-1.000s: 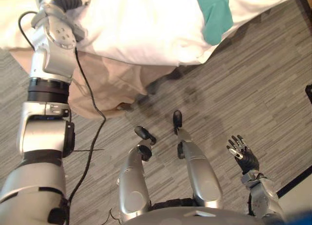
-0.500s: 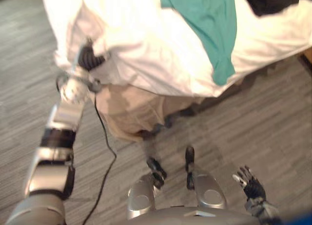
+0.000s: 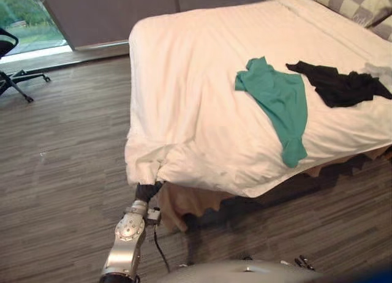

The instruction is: Tidy the bed and pick cloth on bed and put in laundry

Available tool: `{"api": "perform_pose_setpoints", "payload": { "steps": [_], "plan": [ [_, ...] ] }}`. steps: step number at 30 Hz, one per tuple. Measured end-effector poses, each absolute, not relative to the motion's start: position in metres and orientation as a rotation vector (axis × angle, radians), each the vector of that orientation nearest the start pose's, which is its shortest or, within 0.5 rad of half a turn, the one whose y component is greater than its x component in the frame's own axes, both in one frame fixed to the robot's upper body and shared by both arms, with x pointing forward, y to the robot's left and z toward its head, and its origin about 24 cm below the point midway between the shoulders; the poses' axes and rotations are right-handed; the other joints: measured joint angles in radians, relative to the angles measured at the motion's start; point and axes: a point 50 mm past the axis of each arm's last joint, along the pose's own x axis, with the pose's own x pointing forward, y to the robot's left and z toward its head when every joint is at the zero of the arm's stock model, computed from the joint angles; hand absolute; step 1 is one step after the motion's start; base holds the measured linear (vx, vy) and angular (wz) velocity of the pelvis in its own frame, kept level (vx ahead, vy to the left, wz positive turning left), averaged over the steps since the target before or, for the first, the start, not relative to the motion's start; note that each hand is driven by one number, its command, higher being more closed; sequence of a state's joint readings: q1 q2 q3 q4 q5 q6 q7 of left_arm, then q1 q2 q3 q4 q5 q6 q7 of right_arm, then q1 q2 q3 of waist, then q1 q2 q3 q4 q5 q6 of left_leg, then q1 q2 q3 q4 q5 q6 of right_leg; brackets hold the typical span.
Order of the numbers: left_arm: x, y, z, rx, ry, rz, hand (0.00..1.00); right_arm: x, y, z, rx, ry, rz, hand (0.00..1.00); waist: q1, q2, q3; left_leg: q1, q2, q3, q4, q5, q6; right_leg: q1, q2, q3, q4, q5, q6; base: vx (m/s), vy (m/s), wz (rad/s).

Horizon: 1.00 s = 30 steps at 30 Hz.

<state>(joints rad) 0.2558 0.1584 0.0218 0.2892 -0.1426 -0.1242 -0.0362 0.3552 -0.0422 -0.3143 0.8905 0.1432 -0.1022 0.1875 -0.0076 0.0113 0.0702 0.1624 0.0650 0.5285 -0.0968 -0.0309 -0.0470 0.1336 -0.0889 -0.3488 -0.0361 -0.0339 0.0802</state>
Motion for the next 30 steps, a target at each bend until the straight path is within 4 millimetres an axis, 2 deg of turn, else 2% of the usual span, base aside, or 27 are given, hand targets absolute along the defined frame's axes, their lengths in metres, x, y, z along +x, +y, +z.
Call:
{"api": "perform_pose_setpoints", "payload": {
  "steps": [4, 5, 7, 10, 13, 16, 17, 18, 19, 20, 23, 24, 26, 30],
  "plan": [
    [0.147, 0.212, -0.089, -0.159, 0.544, 0.308, 0.00, 0.023, -0.208, -0.158, 0.260, 1.073, -0.304, 0.00, 0.005, -0.001, -0.008, 0.046, 0.003, -0.006, 0.000, 0.000, 0.000, 0.051, 0.002, -0.030, 0.000, -0.001, 0.001, 0.10, -0.017, 0.03],
    [0.137, 0.214, -0.099, -0.229, 0.592, 0.401, 0.00, 0.024, -0.206, -0.158, 0.257, 1.077, -0.291, 0.00, 0.005, -0.010, -0.022, 0.051, 0.003, -0.006, 0.000, 0.000, 0.000, 0.053, 0.002, -0.033, 0.000, -0.003, 0.002, 0.09, -0.024, -0.16],
    [0.126, 0.215, -0.112, -0.334, 0.650, 0.527, 0.00, 0.029, -0.203, -0.159, 0.238, 1.082, -0.264, 0.00, 0.005, -0.012, -0.024, 0.064, 0.006, -0.006, 0.000, 0.001, -0.001, 0.057, 0.003, -0.040, 0.004, -0.004, 0.002, 0.09, -0.039, -0.22],
    [0.117, 0.212, -0.129, -0.458, 0.734, 0.675, 0.00, 0.031, -0.202, -0.161, 0.242, 1.109, -0.264, 0.00, 0.001, -0.013, -0.024, 0.067, 0.008, -0.018, 0.000, 0.003, -0.005, 0.056, 0.002, -0.056, 0.015, -0.009, 0.002, 0.06, -0.022, -0.03],
    [0.098, 0.211, -0.142, -0.474, 0.865, 0.714, 0.00, 0.030, -0.202, -0.163, 0.248, 1.136, -0.277, 0.00, 0.001, -0.013, -0.024, 0.071, 0.013, -0.020, 0.000, 0.005, -0.007, 0.062, 0.004, -0.085, 0.020, -0.012, 0.000, 0.07, -0.028, 0.09],
    [0.080, 0.218, -0.149, -0.319, 0.981, 0.698, 0.00, 0.028, -0.203, -0.164, 0.263, 1.169, -0.299, 0.00, 0.002, -0.011, -0.022, 0.085, 0.015, -0.021, 0.000, 0.005, -0.007, 0.073, 0.000, -0.100, 0.044, -0.029, 0.001, 0.06, -0.019, 0.13],
    [0.063, 0.222, -0.154, -0.247, 1.072, 0.660, 0.00, 0.028, -0.204, -0.165, 0.266, 1.178, -0.304, 0.00, 0.004, -0.007, -0.018, 0.093, 0.016, -0.021, 0.000, 0.004, -0.007, 0.080, -0.001, -0.107, 0.055, -0.034, -0.002, 0.05, 0.001, 0.24],
    [0.043, 0.219, -0.160, -0.194, 1.179, 0.538, 0.00, 0.026, -0.206, -0.165, 0.268, 1.191, -0.314, 0.00, 0.012, -0.002, -0.015, 0.099, 0.017, -0.020, 0.000, 0.004, -0.007, 0.088, -0.001, -0.111, 0.058, -0.034, -0.003, 0.05, 0.011, 0.23],
    [0.032, 0.218, -0.162, -0.182, 1.234, 0.464, 0.00, 0.026, -0.207, -0.165, 0.269, 1.196, -0.321, 0.00, 0.016, 0.000, -0.015, 0.099, 0.017, -0.020, 0.000, 0.004, -0.007, 0.089, -0.001, -0.115, 0.059, -0.034, -0.003, 0.04, 0.019, 0.22],
    [0.012, 0.209, -0.166, -0.202, 1.336, 0.285, 0.00, 0.025, -0.209, -0.165, 0.276, 1.203, -0.335, 0.00, 0.021, 0.000, -0.014, 0.100, 0.018, -0.020, 0.000, 0.004, -0.008, 0.088, -0.002, -0.124, 0.062, -0.034, -0.003, 0.02, 0.018, 0.23],
    [-0.010, 0.205, -0.164, -0.228, 1.439, -0.014, 0.00, 0.027, -0.211, -0.164, 0.276, 1.202, -0.342, 0.00, 0.032, 0.007, -0.002, 0.099, 0.018, -0.014, 0.001, 0.000, -0.014, 0.089, -0.001, -0.131, 0.063, -0.035, -0.003, -0.01, 0.025, 0.19],
    [-0.020, 0.194, -0.164, -0.257, 1.499, -0.125, 0.00, 0.031, -0.214, -0.162, 0.267, 1.182, -0.343, 0.00, 0.031, 0.011, 0.000, 0.101, 0.021, 0.005, 0.001, -0.010, -0.030, 0.088, 0.002, -0.128, 0.058, -0.035, -0.003, -0.02, 0.014, -0.13],
    [-0.022, 0.199, -0.162, -0.236, 1.530, -0.214, 0.00, 0.033, -0.214, -0.161, 0.261, 1.173, -0.343, 0.00, 0.030, 0.015, 0.000, 0.102, 0.020, 0.026, 0.001, -0.016, -0.037, 0.088, 0.007, -0.115, 0.041, -0.035, -0.003, -0.04, -0.012, -0.29],
    [-0.021, 0.212, -0.158, -0.176, 1.570, -0.330, 0.00, 0.035, -0.210, -0.162, 0.254, 1.171, -0.353, 0.00, 0.028, 0.001, 0.001, 0.103, 0.021, 0.072, 0.000, -0.023, -0.047, 0.085, 0.020, -0.074, 0.003, -0.035, -0.003, -0.06, -0.059, -0.41]
  ]
}}
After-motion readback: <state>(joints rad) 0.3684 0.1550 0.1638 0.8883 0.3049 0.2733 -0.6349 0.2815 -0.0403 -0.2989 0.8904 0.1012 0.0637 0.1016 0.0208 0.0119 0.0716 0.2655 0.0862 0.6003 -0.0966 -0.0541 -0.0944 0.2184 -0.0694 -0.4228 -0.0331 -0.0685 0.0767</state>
